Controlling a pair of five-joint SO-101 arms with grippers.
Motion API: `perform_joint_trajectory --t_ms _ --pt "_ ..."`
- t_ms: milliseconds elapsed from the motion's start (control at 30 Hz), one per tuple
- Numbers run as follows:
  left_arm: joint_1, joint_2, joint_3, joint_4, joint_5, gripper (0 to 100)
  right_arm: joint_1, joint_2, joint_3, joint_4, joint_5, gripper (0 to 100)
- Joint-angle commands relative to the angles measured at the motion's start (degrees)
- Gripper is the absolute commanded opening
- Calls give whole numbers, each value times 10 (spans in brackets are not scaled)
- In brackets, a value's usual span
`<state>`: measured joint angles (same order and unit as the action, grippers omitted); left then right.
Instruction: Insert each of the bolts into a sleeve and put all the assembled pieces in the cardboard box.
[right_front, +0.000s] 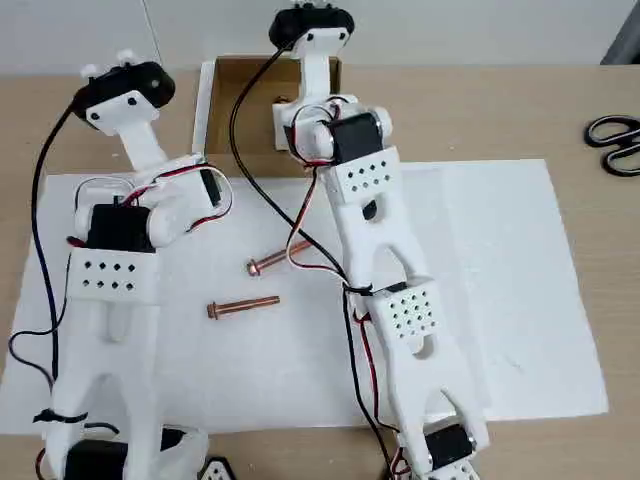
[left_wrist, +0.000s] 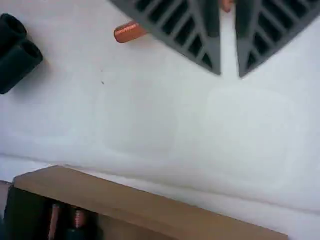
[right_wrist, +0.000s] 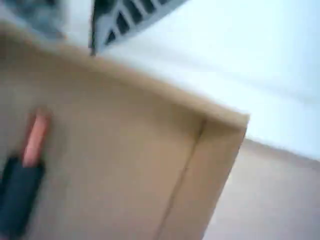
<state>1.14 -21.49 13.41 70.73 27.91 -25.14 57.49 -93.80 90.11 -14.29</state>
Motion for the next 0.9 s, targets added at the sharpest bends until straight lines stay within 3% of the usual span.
perform_joint_trajectory --t_ms 0,300,400,667,867 --pt "-3 -25 -23 30 10 6 5 -62 -25 49 -33 14" --pt "-4 -25 -23 90 93 6 43 -95 -25 93 -113 4" --pt "-29 -25 -23 95 112 6 56 -92 -24 95 -117 4" --pt "-142 -25 -14 98 138 6 95 -97 111 95 -215 4" --pt "-153 -25 9 98 139 6 87 -97 171 95 -236 4"
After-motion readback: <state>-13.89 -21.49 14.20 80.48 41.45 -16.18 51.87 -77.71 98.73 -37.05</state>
